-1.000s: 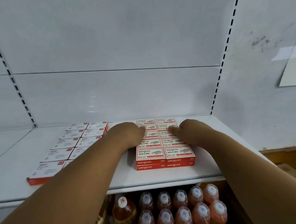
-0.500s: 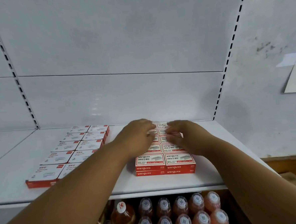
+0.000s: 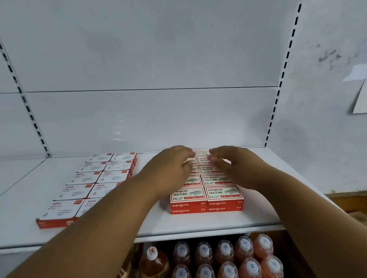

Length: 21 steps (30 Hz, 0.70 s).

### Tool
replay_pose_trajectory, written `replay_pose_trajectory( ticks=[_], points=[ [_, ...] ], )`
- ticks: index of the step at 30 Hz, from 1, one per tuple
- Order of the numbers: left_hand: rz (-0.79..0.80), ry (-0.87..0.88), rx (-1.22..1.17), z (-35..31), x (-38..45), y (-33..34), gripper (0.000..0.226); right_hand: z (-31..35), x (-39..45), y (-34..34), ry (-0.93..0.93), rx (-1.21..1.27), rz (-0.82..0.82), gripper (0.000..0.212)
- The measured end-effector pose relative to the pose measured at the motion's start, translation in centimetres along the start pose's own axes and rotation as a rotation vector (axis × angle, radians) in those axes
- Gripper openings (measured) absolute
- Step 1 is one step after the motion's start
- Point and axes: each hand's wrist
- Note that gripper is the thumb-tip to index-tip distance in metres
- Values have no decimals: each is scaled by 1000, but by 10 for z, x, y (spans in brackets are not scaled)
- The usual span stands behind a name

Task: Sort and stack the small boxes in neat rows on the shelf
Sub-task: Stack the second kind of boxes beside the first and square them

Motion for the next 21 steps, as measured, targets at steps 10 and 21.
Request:
replay_pose_trajectory(
  ticks=[10, 21],
  points=[
    [169, 270, 159, -1, -64, 3, 63, -4, -59, -11, -303, 12, 20, 40],
    [105, 288, 159, -1, -66, 7, 59, -10, -67, 3, -288, 64, -77, 33]
  ],
)
Point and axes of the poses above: each hand's wrist, its own x-axis towards the middle knuckle, its own y-axis out of the palm, z = x × y, and after that the axes turned 12 degrees about -z, right-handed
